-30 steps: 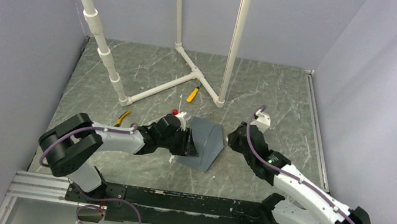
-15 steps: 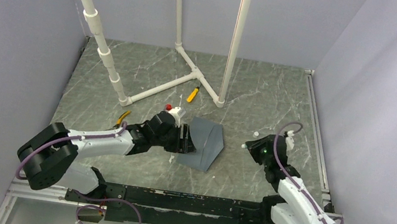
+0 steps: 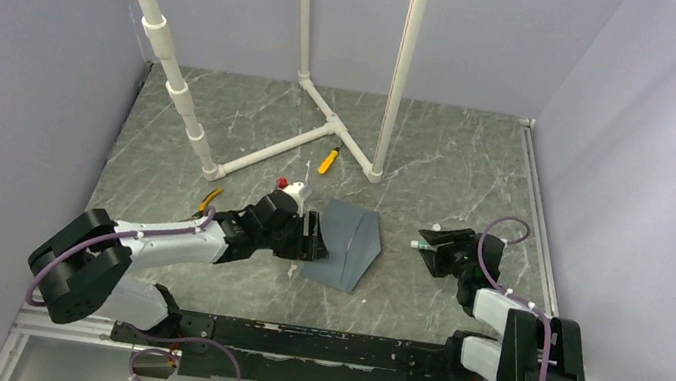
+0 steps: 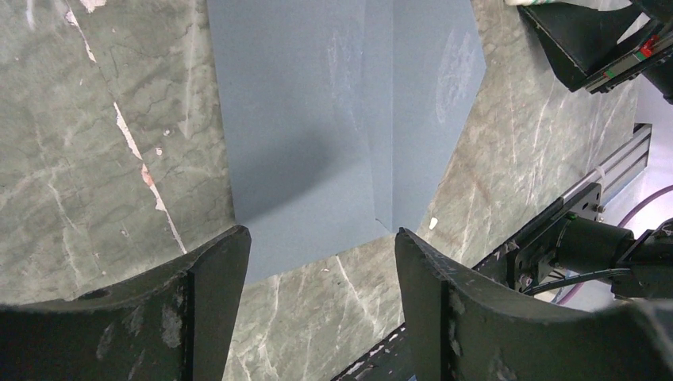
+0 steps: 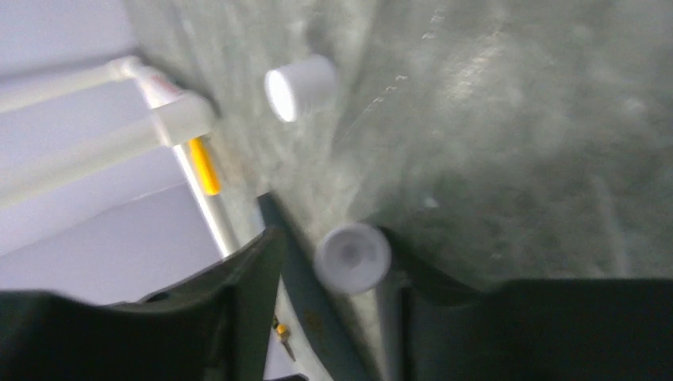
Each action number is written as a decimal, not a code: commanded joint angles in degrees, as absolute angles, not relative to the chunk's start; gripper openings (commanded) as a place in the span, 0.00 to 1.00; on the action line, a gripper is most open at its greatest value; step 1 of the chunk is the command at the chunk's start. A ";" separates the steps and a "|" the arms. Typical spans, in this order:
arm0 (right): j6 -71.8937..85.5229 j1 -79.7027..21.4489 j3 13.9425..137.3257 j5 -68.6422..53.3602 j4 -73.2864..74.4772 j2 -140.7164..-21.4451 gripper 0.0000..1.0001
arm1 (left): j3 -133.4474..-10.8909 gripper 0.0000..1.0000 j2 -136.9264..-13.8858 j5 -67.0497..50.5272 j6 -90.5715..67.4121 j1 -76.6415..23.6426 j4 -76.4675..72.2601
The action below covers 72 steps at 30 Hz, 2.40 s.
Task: Place the letter into the envelope and seal it
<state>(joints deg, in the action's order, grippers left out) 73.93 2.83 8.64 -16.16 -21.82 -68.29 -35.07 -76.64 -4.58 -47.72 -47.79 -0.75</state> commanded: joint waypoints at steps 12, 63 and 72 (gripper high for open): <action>70.72 3.25 11.61 -11.65 -10.96 -60.13 0.68 | -37.45 0.70 -77.16 -4.77 -47.99 -47.43 -1.05; 49.81 -25.64 21.37 -28.38 -27.79 -79.50 0.11 | -41.22 0.07 -93.12 -4.44 -46.05 -47.98 -1.67; 47.27 -28.11 26.46 -23.95 -24.69 -86.67 0.12 | -41.49 0.02 -93.05 -5.06 -45.88 -47.94 -2.06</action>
